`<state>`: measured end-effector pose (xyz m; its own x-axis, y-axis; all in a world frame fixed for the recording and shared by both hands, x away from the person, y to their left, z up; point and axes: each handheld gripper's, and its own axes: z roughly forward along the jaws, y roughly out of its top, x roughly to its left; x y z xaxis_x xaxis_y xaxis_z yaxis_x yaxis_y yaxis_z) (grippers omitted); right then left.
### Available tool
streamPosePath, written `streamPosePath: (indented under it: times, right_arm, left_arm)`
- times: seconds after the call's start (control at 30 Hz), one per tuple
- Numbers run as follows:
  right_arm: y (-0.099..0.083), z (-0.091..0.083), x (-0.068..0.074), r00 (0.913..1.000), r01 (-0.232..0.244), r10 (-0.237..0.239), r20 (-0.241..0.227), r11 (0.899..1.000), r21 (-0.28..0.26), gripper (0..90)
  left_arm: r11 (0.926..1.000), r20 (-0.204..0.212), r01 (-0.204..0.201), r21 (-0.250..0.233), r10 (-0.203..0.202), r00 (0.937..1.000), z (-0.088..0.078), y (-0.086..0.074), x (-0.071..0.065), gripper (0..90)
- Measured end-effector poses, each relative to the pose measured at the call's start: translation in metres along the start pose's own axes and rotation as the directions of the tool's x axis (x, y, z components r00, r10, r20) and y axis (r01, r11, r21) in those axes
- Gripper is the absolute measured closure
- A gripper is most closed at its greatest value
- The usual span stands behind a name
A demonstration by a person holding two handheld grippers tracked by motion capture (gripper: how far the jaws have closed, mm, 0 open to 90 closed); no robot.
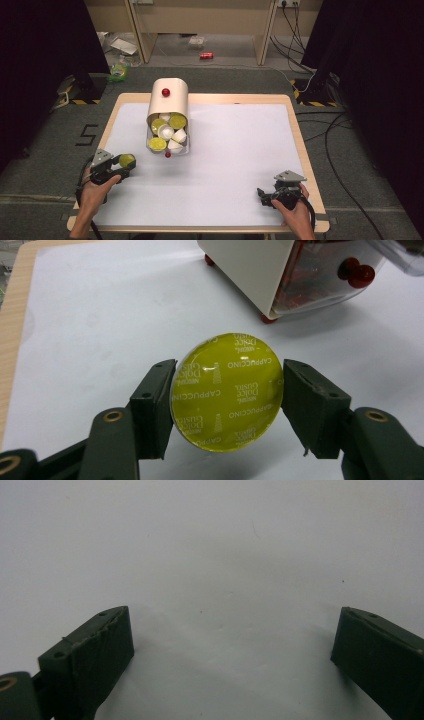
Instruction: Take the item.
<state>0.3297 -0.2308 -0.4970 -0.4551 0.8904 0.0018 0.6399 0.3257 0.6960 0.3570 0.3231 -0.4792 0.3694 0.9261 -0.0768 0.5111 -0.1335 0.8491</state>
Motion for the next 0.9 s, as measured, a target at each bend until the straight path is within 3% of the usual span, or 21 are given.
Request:
streamPosePath:
  times: [0.47, 0.9]
  right_arm:
    - [0.000, 0.000, 0.000, 1.0000, 0.004, -0.004, 0.000, 1.000, -0.002, 3.4]
    - [0.000, 0.000, 0.000, 1.0000, 0.004, -0.004, 0.000, 1.000, -0.001, 3.3]
  left_arm:
    - [0.9996, -0.007, -0.011, 0.028, 0.011, 0.9999, 0.007, -0.009, 0.001, 40.3]
    - [0.9991, -0.004, 0.005, 0.042, -0.004, 1.0000, 0.012, -0.013, 0.002, 39.5]
